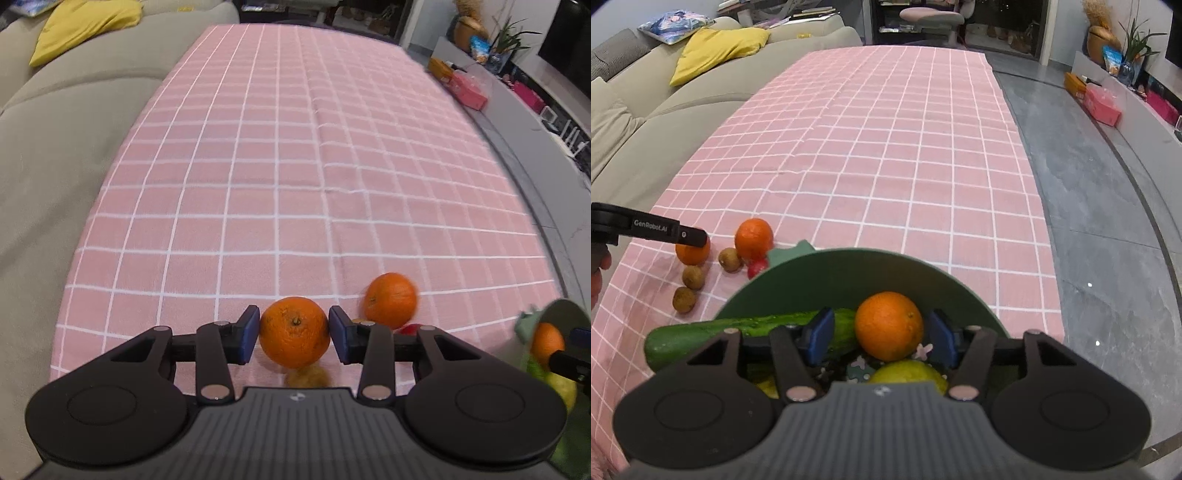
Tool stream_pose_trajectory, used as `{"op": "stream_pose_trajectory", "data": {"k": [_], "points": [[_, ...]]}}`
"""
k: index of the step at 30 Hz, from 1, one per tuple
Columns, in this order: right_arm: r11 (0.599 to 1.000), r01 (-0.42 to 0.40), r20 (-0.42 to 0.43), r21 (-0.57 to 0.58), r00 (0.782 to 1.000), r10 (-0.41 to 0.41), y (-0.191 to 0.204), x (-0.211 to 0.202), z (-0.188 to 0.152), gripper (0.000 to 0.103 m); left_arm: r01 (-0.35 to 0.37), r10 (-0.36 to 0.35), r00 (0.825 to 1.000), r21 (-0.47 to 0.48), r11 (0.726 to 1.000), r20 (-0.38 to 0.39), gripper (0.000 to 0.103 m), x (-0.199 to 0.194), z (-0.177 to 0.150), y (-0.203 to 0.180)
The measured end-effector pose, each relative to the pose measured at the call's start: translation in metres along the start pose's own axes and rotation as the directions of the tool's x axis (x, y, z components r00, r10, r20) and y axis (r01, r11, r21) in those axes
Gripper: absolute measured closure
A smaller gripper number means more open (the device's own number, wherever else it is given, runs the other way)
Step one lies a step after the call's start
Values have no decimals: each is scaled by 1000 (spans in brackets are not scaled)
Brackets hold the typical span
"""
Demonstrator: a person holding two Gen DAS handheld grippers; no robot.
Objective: Organize fruits
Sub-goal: 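Lower the orange into the colander with the right tool while the left tool grasps another orange, then carry the held orange over the colander with the left tool and release it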
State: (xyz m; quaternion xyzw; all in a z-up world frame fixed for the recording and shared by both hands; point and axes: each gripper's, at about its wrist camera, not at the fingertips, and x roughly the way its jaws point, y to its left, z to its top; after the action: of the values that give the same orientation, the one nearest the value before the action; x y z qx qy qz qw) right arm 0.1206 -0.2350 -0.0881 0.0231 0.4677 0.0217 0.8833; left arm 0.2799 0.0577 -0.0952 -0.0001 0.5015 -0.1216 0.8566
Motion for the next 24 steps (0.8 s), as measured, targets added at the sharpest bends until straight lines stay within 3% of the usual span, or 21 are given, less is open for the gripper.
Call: {"op": "stream_pose_trajectory", "data": {"k": [2, 8, 13, 16, 20, 22, 24], "points": [[1000, -5, 15, 15, 1000, 5, -3, -8, -1, 40, 28, -28, 1000, 6, 1000, 8, 57, -13, 2, -6], [997, -19, 48, 73, 999, 15, -15, -36, -17, 40, 137, -140, 989, 63, 989, 42, 57, -59, 2, -36], [998, 7, 58, 63, 998, -11, -20, -55, -40, 40, 183, -201, 978, 223, 958, 62, 57, -89, -10, -77], [999, 17, 57, 40, 998, -20, -20, -65, -52, 40, 218, -244, 969, 316, 923, 46, 57, -97, -21, -105], [999, 45, 63, 8, 997, -45, -21, -74, -60, 40, 210, -255, 967, 514, 832, 19, 57, -98, -45, -151], [999, 45, 54, 5, 997, -45, -23, -76, -62, 39, 224, -267, 964, 580, 783, -10, 57, -92, -58, -169], [999, 38, 45, 13, 998, -39, -27, -77, -64, 39, 248, -276, 960, 607, 755, -49, 57, -82, -64, -180]]}}
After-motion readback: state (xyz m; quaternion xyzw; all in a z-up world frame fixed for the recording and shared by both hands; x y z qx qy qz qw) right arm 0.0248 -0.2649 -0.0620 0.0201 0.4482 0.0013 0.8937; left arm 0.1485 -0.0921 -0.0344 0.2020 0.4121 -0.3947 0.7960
